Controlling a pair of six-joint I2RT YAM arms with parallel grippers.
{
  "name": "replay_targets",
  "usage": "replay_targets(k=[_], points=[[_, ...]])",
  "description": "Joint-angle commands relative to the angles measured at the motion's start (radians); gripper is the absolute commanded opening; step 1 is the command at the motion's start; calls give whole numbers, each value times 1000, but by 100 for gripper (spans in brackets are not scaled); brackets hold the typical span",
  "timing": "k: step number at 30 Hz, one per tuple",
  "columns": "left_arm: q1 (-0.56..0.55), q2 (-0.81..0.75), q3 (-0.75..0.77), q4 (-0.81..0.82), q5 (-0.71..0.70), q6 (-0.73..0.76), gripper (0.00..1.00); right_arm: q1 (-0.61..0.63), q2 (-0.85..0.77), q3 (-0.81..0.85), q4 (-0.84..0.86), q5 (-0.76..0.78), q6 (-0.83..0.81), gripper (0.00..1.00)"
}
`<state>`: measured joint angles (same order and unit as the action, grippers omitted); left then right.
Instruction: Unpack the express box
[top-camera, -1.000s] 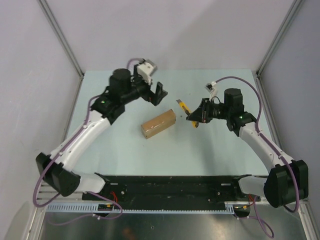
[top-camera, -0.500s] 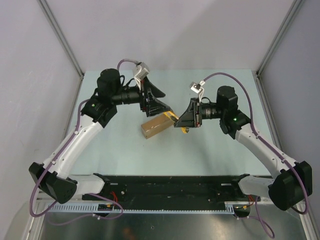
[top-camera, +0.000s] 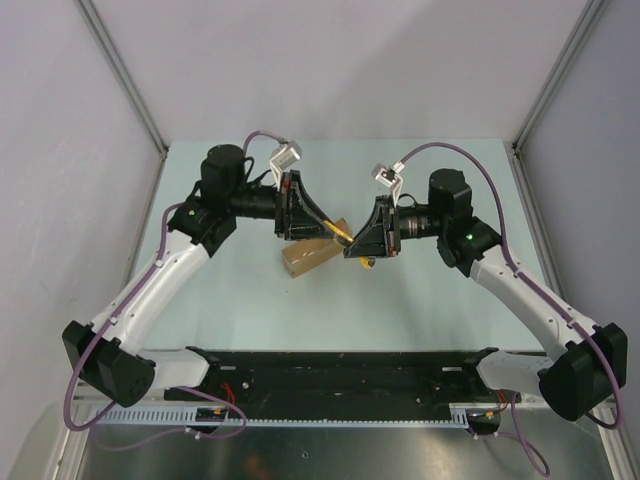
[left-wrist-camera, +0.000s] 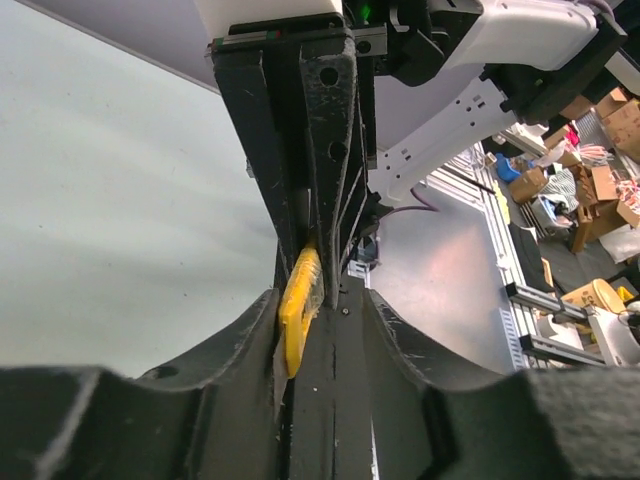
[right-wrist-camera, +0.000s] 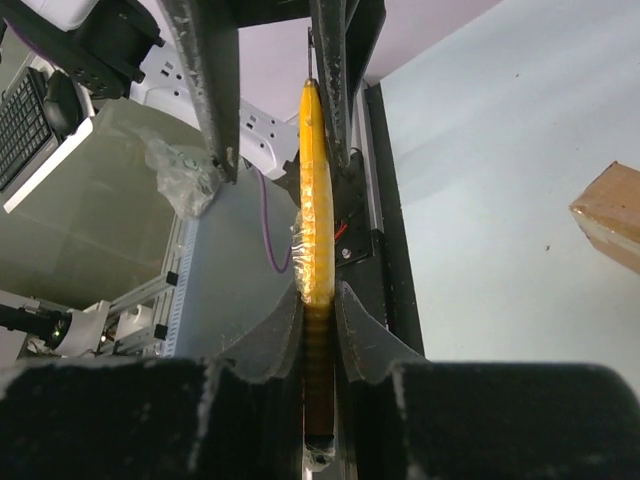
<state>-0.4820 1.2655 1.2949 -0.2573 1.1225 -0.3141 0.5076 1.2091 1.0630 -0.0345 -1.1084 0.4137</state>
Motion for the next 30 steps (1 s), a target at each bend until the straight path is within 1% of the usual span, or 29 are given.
replay_targets(k=[1,2,3,5,6,7,10,11,12,13,14,15,16,17,18,19,20,21,23,24,25,27,28,30], points=[[3,-15,0,9,49,-23,36,14,-20,51,-37,15,-64,0],[3,-15,1,7,48,-23,32,17,-17,52,-47,21,-67,0],[3,-14,3,7,51,-23,25,19,-16,55,-50,24,-72,0],[3,-14,1,7,57,-20,15,20,-16,60,-54,35,-76,0],[3,-15,3,7,60,-22,6,20,-14,60,-53,39,-76,0],[3,-14,1,7,63,-19,0,20,-14,63,-47,44,-78,0],[3,-21,3,7,51,-7,0,16,-17,66,-36,68,-62,0],[3,-29,10,7,21,0,0,14,-20,66,-36,108,-64,6],[3,-31,15,7,2,3,0,12,-25,66,-38,133,-65,19],[6,-34,21,7,-16,6,0,9,-39,68,-38,163,-62,57],[8,-40,38,7,-61,3,0,6,-48,66,-30,232,-47,72],[14,-41,49,9,-82,1,0,-6,-58,66,-19,252,-36,83],[20,-44,63,7,-102,-12,0,-15,-68,66,22,271,-15,95],[26,-44,98,7,-166,-29,0,-24,-86,66,60,304,11,100],[32,-48,118,7,-194,-48,0,-52,-91,66,94,315,75,100],[37,-49,141,7,-217,-80,0,-63,-94,66,173,323,115,100],[37,-51,188,7,-269,-94,0,-73,-94,68,218,328,152,100],[37,-57,210,7,-297,-111,0,-83,-91,69,263,334,237,100],[37,-66,268,9,-343,-138,0,-95,-79,75,356,372,305,100],[37,-72,283,9,-396,-147,0,-95,-76,81,387,380,333,100],[37,-78,294,22,-415,-176,0,-90,-74,83,442,406,390,100],[36,-77,310,47,-466,-226,0,-80,-63,84,513,426,431,100],[33,-80,308,70,-478,-268,0,-77,-60,86,572,449,486,100],[20,-89,299,82,-518,-296,0,-63,-39,97,680,455,549,100]])
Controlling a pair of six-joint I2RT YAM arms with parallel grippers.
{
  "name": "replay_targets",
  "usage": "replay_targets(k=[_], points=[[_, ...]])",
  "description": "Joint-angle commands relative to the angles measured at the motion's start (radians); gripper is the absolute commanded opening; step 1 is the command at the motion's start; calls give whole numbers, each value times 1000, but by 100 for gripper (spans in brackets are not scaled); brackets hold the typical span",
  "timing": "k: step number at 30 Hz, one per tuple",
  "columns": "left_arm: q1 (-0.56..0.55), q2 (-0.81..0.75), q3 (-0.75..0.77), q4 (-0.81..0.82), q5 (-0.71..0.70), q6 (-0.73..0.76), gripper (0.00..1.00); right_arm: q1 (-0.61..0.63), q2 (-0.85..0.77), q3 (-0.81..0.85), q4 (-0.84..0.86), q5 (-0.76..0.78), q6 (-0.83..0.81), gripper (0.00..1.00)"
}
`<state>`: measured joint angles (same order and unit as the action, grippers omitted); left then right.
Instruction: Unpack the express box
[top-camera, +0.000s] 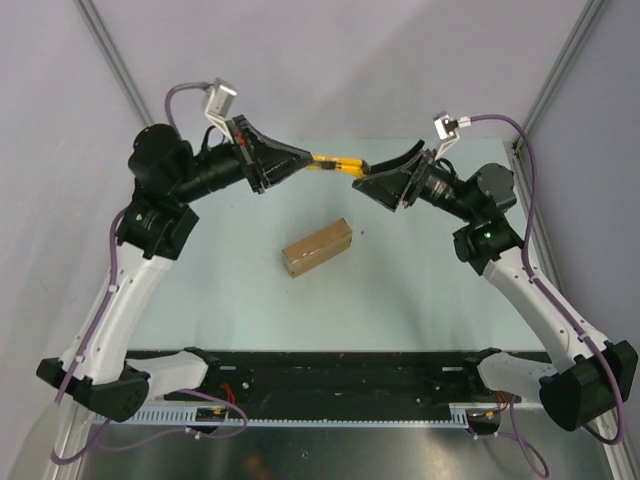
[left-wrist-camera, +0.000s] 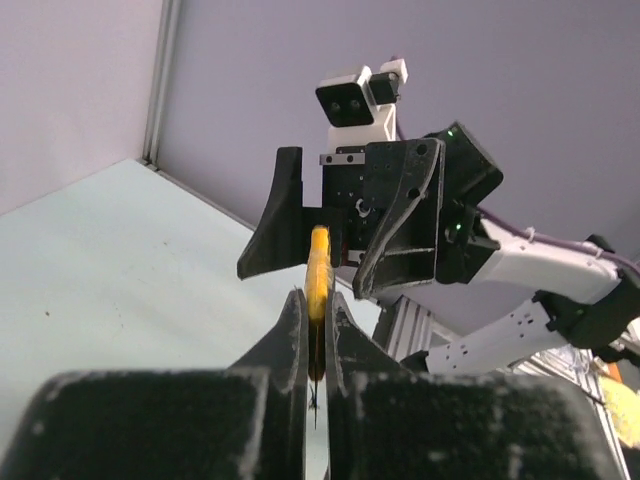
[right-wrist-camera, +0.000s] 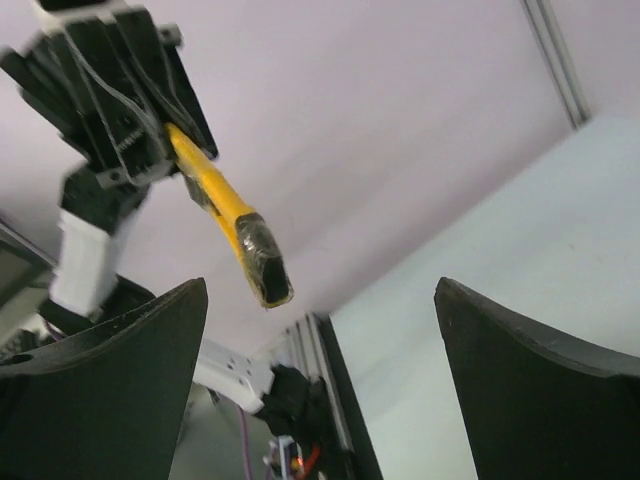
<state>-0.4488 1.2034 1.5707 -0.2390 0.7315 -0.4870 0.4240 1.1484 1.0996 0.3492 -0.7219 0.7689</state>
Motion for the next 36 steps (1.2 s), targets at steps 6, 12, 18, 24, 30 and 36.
replay_targets(k=[6,12,18,24,30,36], points=[[-56,-87,-113,202,-248,-240,0,55,37,88,392,119,277,100],[-91,-97,-230,432,-287,-323,0,68,68,138,386,78,320,96],[-105,-122,-317,504,-317,-322,0,96,91,143,366,47,332,81],[-108,-137,-354,526,-334,-274,0,119,93,146,327,42,303,90],[-114,-174,-408,558,-369,-272,0,125,106,152,327,27,325,59],[-126,-192,-462,622,-415,-266,0,139,117,157,330,29,325,67]])
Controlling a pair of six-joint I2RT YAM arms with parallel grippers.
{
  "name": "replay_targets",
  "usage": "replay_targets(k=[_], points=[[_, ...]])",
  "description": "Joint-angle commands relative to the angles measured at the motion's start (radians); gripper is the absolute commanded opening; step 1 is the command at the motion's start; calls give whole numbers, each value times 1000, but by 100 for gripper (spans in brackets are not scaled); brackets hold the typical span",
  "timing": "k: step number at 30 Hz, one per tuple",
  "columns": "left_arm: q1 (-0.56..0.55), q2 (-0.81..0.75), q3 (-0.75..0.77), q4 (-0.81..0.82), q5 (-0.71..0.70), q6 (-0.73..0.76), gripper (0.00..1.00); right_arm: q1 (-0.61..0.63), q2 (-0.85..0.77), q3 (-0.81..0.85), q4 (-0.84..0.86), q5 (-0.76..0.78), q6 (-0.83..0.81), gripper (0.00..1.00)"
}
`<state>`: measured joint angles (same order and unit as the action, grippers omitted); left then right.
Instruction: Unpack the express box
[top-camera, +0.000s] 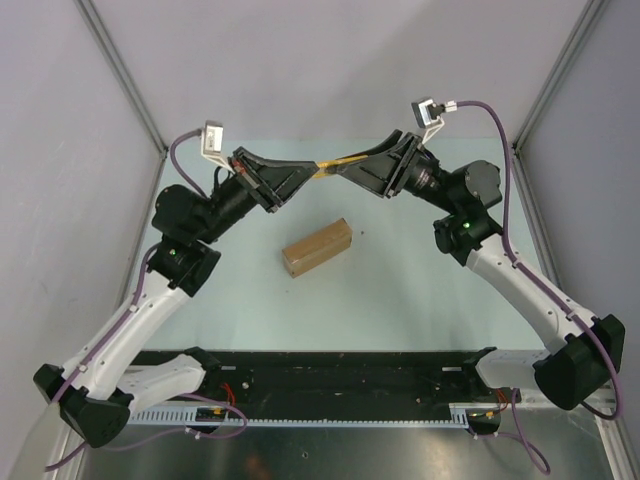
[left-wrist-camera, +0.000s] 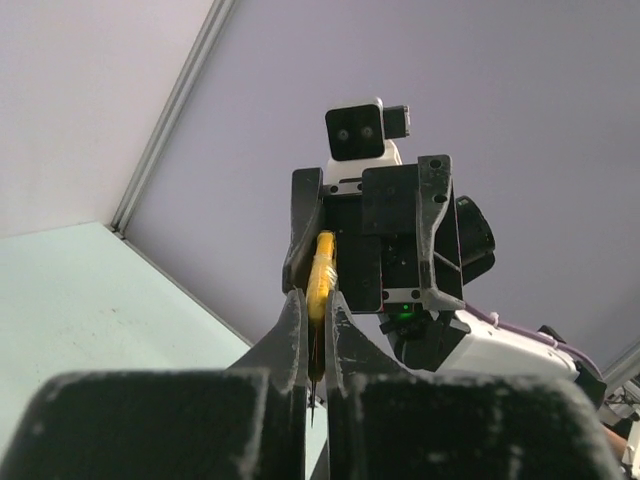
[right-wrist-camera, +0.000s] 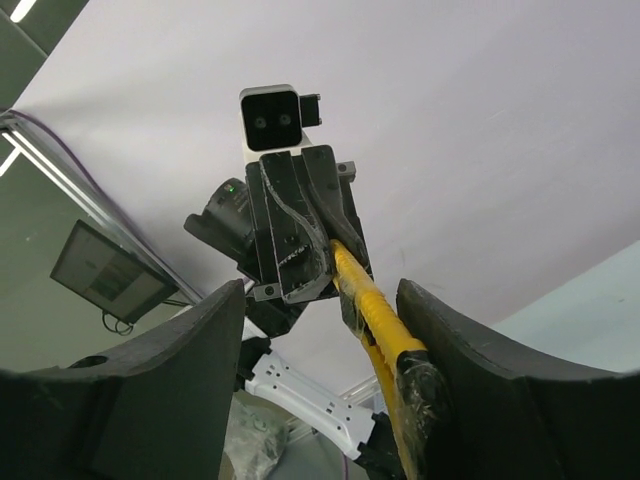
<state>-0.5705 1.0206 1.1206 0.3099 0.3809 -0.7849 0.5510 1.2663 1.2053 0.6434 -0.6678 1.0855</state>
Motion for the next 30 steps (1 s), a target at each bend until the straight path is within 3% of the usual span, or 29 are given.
replay_targets(k=[1,4,7,10,15,16,17,18,19,20,23,30], points=[[-6,-10,-15,75,-72,32,0,13,-2,56,32,-23,5,68],[-11,-16,-30,89,-74,27,0,17,1,59,15,-23,1,67],[-19,-17,-39,98,-76,23,0,20,5,68,-10,-26,-1,59],[-20,-20,-54,101,-77,18,0,20,7,71,-25,-26,-4,39],[-20,-22,-64,106,-82,15,0,15,16,86,-53,-35,-4,17],[-20,-20,-65,107,-83,16,0,13,19,86,-63,-35,-4,3],[-20,-22,-71,107,-82,16,2,10,18,86,-74,-33,-6,0],[-20,-27,-74,107,-83,18,8,0,19,86,-96,-32,-7,0],[-20,-33,-82,106,-85,30,23,-5,18,86,-108,-32,-13,0],[-20,-40,-99,106,-100,36,67,-11,15,86,-125,-29,-19,0],[-19,-86,-142,103,-131,114,96,-45,-13,86,-243,-9,-88,0],[4,-143,-173,-112,-200,378,100,-97,-106,76,-727,169,-444,0]])
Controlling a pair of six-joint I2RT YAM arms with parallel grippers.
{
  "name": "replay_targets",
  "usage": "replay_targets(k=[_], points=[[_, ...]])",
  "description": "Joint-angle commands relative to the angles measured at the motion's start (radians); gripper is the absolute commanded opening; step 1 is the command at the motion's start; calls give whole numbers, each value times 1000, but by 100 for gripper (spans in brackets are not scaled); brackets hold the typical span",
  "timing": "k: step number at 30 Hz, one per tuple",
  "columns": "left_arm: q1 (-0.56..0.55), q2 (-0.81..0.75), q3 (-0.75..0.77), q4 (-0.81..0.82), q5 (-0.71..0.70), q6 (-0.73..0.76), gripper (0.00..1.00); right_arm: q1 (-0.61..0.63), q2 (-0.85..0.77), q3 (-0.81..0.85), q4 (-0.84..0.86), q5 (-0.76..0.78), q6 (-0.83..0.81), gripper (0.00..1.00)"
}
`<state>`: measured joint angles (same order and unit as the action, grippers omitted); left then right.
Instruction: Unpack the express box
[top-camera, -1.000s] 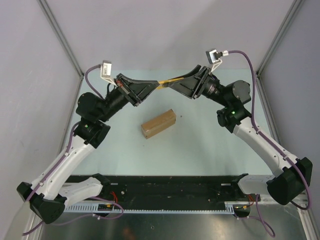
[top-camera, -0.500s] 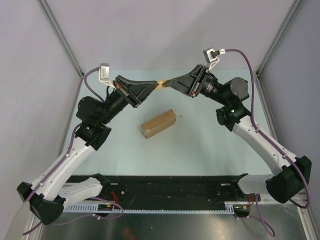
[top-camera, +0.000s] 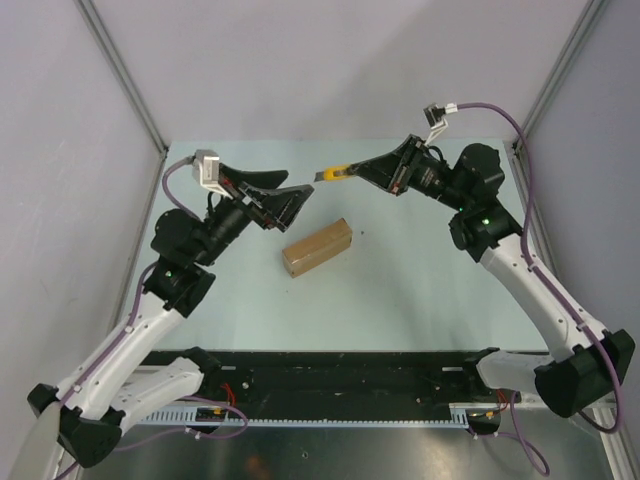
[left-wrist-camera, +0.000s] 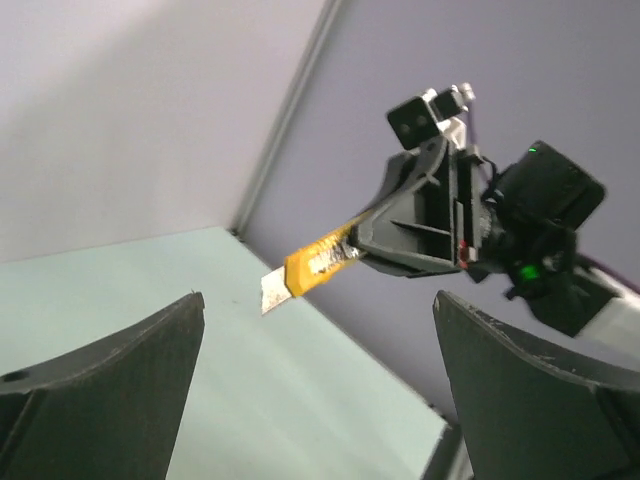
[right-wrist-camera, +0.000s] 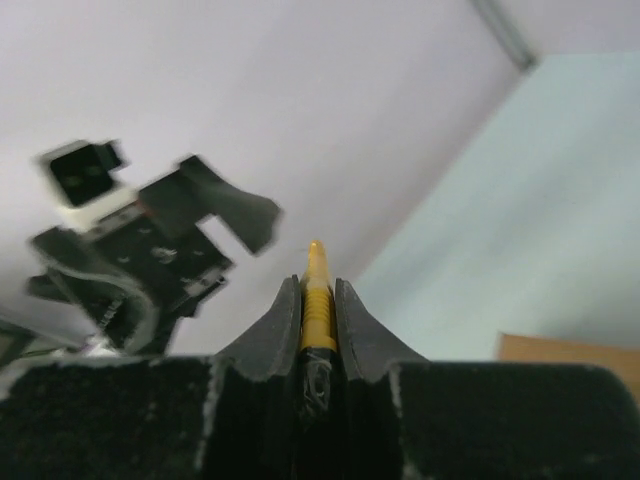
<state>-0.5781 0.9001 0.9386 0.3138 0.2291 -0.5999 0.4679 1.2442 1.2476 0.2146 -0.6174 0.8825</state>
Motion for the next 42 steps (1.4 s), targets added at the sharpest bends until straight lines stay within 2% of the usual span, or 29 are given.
replay_targets(k=[1,3,4,7,14,18,29,33,37,42], points=[[12,-3,18,-195,-3,268,100,-15,-92,20,-332,174,-278,0],[12,77,51,-305,45,345,100,-17,-110,-5,-385,234,-339,0],[11,106,58,-344,114,370,100,-17,-126,-32,-392,251,-353,0],[6,206,66,-401,157,433,100,-17,-164,-76,-419,317,-398,0],[-63,348,-11,-415,55,641,100,-12,-224,-246,-383,380,-410,0],[-65,436,0,-417,58,742,99,-11,-239,-304,-357,400,-402,0],[-62,701,147,-418,-68,833,97,-15,-187,-344,-291,378,-435,0],[-63,734,190,-421,-74,839,96,-17,-146,-344,-258,364,-436,0],[-63,698,200,-432,-45,854,95,-15,-109,-346,-225,367,-436,0],[-63,755,221,-441,-105,879,98,-26,-75,-346,-189,372,-447,0]])
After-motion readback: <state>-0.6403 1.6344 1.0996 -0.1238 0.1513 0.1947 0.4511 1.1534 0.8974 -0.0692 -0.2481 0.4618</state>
